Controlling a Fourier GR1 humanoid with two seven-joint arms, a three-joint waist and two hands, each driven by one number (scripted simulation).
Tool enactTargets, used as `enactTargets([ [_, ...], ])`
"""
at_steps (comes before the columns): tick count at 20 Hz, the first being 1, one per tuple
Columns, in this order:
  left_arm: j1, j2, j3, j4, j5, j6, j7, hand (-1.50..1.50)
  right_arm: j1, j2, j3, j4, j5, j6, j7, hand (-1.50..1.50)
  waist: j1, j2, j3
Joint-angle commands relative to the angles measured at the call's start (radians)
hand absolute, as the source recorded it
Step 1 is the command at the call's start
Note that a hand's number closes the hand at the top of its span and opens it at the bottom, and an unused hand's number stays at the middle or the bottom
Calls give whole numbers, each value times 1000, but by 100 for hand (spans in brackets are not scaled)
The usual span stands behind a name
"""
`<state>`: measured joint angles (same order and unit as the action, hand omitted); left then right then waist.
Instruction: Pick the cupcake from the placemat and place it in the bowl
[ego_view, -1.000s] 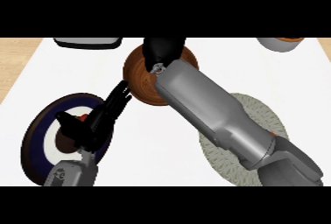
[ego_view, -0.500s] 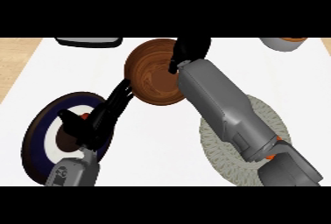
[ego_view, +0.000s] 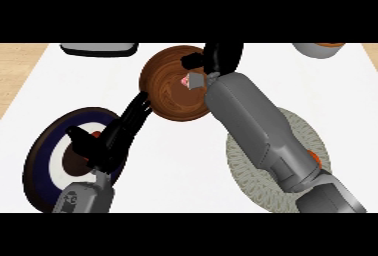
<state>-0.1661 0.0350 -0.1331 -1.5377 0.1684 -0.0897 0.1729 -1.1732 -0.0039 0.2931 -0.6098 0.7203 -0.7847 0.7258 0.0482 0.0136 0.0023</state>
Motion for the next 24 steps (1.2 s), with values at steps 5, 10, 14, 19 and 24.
enactTargets([
  [5, 64, -6, -12, -10, -9, 2, -19, 0, 184, 4, 172, -382, -104, -297, -85, -150, -28, -25, -2],
  [10, 51, 20, 43, -5, 18, 6, 4, 0, 339, 4, 362, -650, -45, -405, -12, -150, -61, -40, -2],
  [14, 52, 25, 51, 0, 8, 16, 0, 0, 472, 4, 484, -811, 118, -395, 56, -150, -95, -48, -4],
  [19, 64, 27, 64, 10, 13, 16, -12, 0, 741, 4, 679, -963, 289, -415, 45, 150, -122, -49, -4],
  [24, 103, 31, 64, -27, 14, 19, -12, 0, 1033, 4, 872, -1045, 433, -452, 30, 150, -131, -54, -3],
])
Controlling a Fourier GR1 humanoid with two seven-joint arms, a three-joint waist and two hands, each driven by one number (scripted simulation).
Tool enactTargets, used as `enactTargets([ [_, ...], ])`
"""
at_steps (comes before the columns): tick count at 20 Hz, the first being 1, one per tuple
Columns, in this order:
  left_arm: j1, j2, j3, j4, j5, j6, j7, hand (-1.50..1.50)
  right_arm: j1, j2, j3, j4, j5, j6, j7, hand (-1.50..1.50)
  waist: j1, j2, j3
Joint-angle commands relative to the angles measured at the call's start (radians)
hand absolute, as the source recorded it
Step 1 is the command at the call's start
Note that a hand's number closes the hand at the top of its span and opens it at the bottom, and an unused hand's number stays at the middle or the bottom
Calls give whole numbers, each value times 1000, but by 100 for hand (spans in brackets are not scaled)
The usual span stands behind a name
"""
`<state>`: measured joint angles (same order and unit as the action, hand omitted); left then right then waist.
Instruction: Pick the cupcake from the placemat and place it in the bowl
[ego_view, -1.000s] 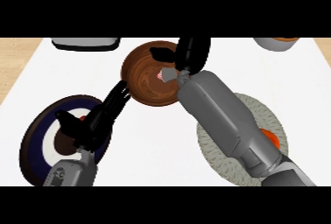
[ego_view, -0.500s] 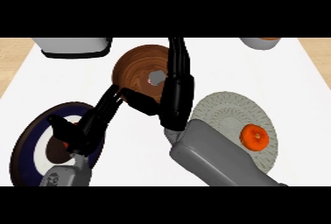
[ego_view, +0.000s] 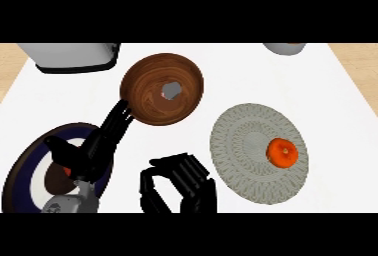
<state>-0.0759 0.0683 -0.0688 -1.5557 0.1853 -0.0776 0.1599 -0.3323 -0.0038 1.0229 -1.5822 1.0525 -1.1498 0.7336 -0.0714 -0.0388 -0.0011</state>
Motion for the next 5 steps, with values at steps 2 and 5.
enactTargets([
  [2, 22, 10, 12, -7, 3, -1, -7, 0, 337, 4, 213, -65, 174, -100, -2, 150, -24, 2, 0],
  [5, 21, 1, 2, -8, -6, 3, -12, 0, 504, 4, 369, -21, 223, -138, -18, 150, -18, 8, 0],
])
